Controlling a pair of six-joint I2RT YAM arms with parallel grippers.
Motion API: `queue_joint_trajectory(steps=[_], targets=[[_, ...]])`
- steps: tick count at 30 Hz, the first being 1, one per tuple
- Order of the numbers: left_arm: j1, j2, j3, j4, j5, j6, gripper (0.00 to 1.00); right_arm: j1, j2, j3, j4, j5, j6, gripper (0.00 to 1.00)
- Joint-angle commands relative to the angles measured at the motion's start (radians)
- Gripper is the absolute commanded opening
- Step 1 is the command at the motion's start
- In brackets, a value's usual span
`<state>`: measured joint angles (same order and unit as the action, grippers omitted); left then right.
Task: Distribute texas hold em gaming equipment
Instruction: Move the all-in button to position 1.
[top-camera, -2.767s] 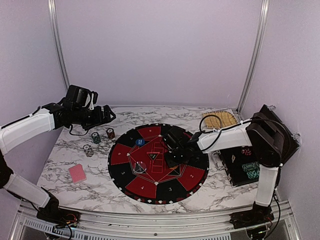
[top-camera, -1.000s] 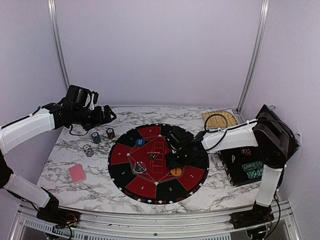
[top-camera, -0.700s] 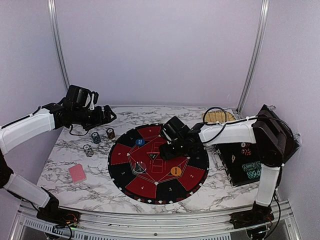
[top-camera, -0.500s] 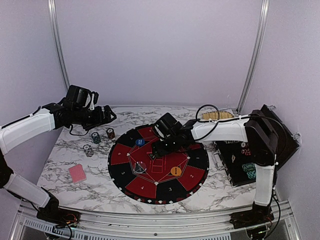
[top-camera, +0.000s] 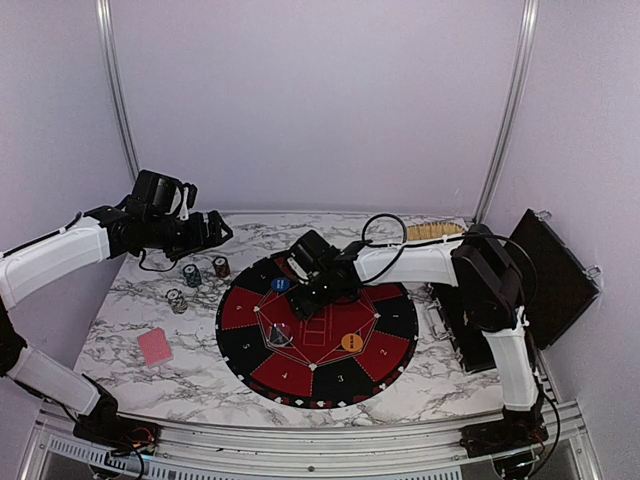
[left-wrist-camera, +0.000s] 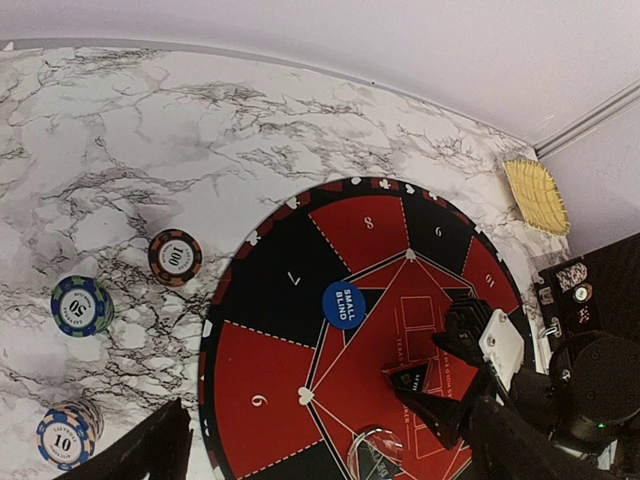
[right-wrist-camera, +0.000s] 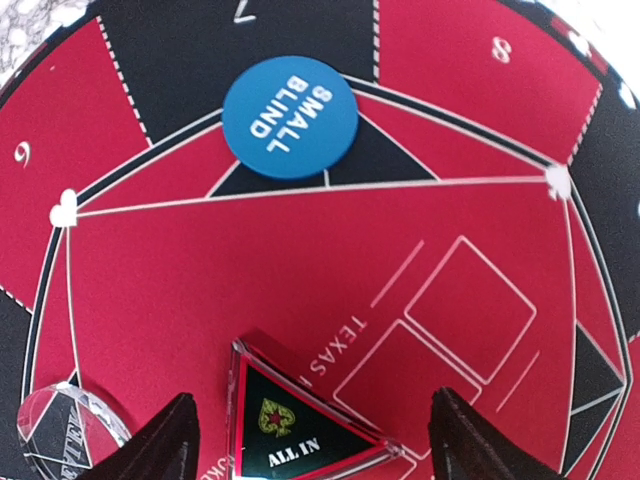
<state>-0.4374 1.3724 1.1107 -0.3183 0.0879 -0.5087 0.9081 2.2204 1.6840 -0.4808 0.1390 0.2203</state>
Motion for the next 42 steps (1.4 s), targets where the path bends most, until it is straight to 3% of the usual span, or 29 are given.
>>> queue_joint_trajectory(steps=[1, 10, 18, 31, 42], targets=[[0.005, 0.002, 0.008, 0.020, -0.008, 0.018, 0.99, 0.010, 0.029, 0.052, 0.014, 0.000, -0.086, 0.73], [0.006, 0.007, 0.009, 0.020, -0.007, 0.014, 0.99, 0.016, 0.051, 0.031, 0.031, -0.038, -0.130, 0.59], [0.006, 0.006, 0.011, 0.019, -0.008, 0.012, 0.99, -0.007, 0.006, -0.068, 0.029, 0.017, -0.101, 0.45], [0.006, 0.035, 0.032, 0.022, 0.014, -0.002, 0.99, -0.103, -0.220, -0.432, 0.115, 0.073, -0.015, 0.43], [0.005, 0.057, 0.038, 0.028, 0.032, -0.013, 0.99, -0.131, -0.306, -0.563, 0.114, 0.073, 0.077, 0.43]])
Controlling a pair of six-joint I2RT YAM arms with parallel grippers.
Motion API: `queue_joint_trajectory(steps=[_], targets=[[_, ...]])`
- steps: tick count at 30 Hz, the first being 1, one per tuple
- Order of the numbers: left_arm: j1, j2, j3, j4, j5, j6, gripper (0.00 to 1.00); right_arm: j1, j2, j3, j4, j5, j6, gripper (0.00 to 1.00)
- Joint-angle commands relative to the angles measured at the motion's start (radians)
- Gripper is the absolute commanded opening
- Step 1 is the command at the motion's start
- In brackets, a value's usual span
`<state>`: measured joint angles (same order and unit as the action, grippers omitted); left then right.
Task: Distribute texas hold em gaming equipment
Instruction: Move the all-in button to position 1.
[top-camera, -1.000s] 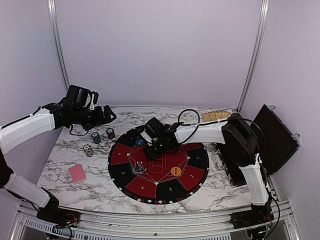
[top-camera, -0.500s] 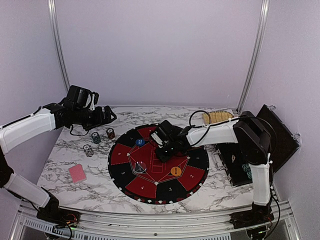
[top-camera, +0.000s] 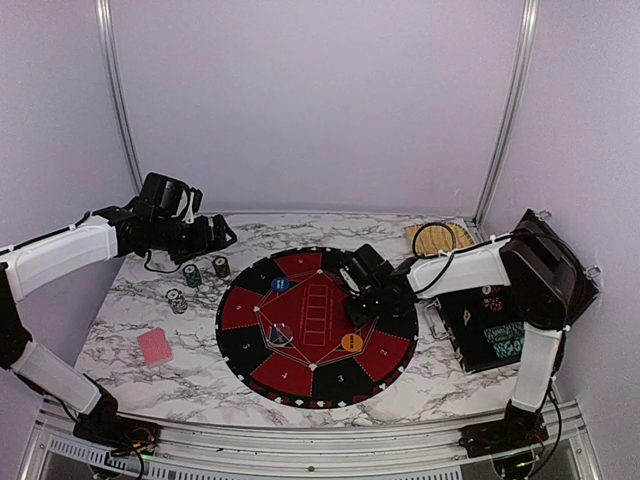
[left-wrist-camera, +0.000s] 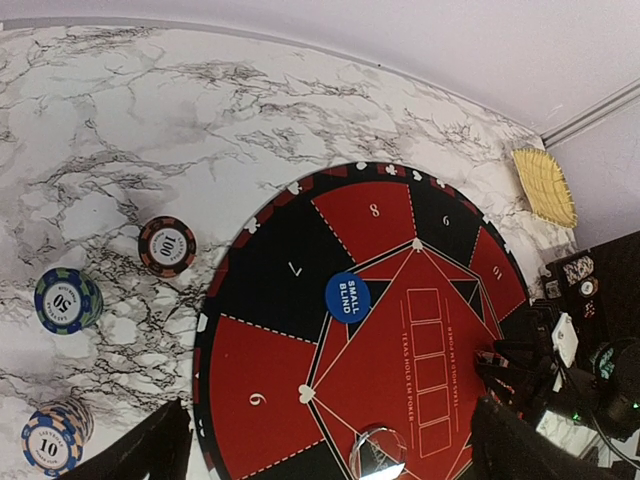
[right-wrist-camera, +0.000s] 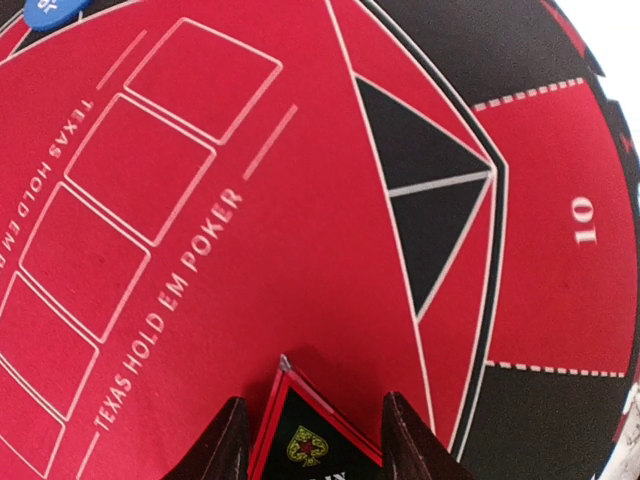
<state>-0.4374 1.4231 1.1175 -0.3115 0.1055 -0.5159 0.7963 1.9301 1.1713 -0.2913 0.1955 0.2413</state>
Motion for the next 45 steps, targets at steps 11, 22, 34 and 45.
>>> queue_joint_trajectory(steps=[11, 22, 34, 45], targets=[[0.006, 0.004, 0.025, 0.029, 0.018, -0.009, 0.99, -0.032, -0.032, -0.064, -0.082, 0.034, 0.091, 0.44], [0.005, -0.001, 0.022, 0.028, 0.016, -0.006, 0.99, -0.033, -0.059, -0.034, -0.080, 0.022, 0.090, 0.45], [0.006, -0.004, 0.022, 0.024, 0.014, 0.016, 0.99, -0.033, -0.069, 0.111, -0.056, -0.017, 0.066, 0.48], [0.000, 0.007, 0.031, -0.007, 0.003, 0.050, 0.99, -0.036, -0.193, 0.105, 0.111, -0.004, 0.081, 0.47]])
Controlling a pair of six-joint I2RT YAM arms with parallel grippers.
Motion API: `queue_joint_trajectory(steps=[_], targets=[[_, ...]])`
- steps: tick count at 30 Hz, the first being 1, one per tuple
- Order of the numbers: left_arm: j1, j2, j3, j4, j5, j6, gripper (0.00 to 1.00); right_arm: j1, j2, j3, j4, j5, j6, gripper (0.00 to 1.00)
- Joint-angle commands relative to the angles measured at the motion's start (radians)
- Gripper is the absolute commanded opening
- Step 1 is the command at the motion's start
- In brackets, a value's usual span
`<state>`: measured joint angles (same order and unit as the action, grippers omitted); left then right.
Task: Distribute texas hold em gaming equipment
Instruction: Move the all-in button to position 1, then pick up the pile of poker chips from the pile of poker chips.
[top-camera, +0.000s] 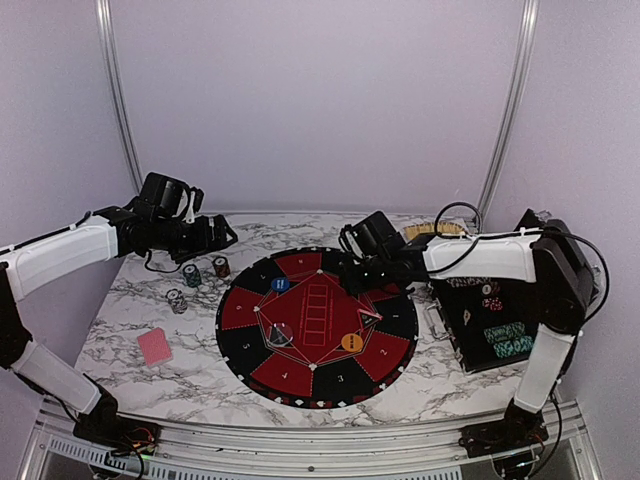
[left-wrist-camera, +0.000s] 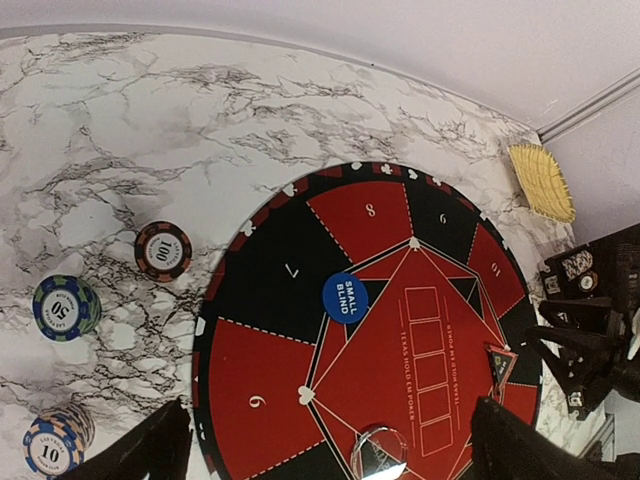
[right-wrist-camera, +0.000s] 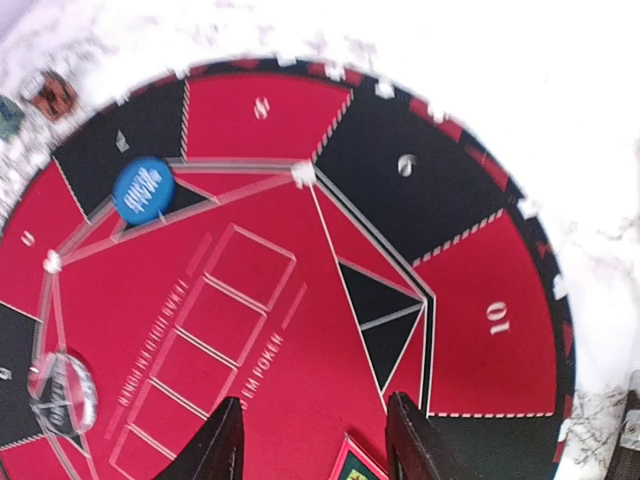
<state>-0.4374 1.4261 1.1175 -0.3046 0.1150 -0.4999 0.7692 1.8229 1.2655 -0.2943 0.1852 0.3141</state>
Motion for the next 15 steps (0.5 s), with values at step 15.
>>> queue_joint_trajectory(steps=[15], targets=[[-0.038, 0.163, 0.211, -0.220, -0.169, 0.107, 0.99, -0.010, -0.314, -0.104, 0.397, 0.070, -0.081, 0.51]])
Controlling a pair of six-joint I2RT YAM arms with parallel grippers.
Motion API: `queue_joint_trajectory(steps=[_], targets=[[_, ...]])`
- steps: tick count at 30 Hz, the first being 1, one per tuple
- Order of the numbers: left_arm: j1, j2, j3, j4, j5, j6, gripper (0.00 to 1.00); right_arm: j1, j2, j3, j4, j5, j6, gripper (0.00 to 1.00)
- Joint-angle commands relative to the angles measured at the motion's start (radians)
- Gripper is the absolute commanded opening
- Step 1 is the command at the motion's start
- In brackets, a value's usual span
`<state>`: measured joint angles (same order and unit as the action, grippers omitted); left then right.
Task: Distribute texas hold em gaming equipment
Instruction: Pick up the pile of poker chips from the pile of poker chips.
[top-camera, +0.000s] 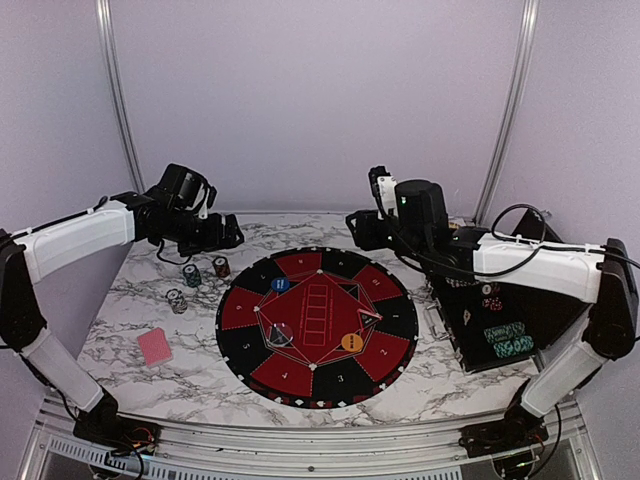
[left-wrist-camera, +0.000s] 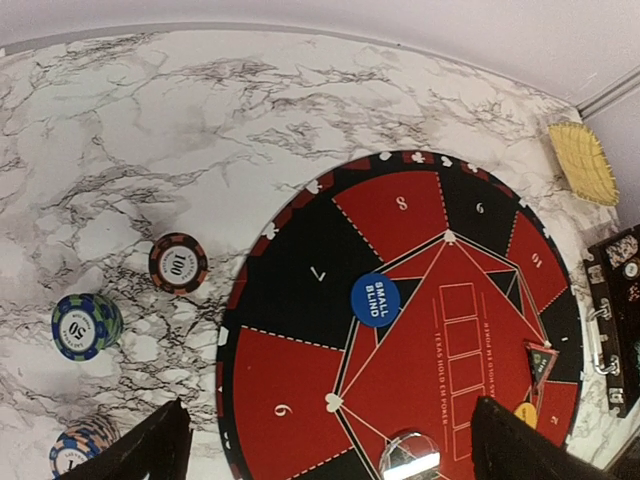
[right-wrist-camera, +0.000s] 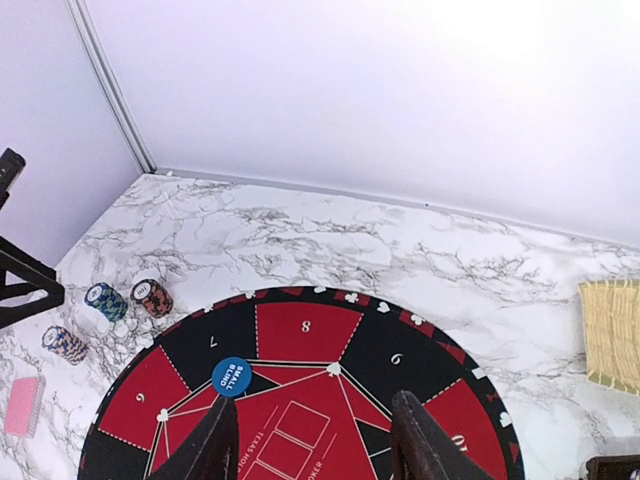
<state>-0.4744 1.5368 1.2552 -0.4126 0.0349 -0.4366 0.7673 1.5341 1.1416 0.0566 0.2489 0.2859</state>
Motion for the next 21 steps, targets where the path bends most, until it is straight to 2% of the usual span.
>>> queue_joint_trajectory(steps=[1, 7, 13, 21], targets=[[0.000, 0.073, 0.099, -0.140, -0.103, 0.052, 0.99, -0.007, -0.027, 0.026, 0.042, -0.006, -0.069, 0.51], [0.015, 0.153, 0.192, -0.229, -0.135, 0.066, 0.98, -0.007, 0.006, 0.070, -0.034, -0.059, -0.101, 0.51], [0.025, 0.209, 0.250, -0.278, -0.132, 0.105, 0.97, -0.008, 0.024, 0.066, -0.030, -0.100, -0.100, 0.51], [0.061, 0.354, 0.375, -0.337, -0.115, 0.139, 0.87, -0.009, 0.026, 0.052, -0.042, -0.101, -0.083, 0.51]])
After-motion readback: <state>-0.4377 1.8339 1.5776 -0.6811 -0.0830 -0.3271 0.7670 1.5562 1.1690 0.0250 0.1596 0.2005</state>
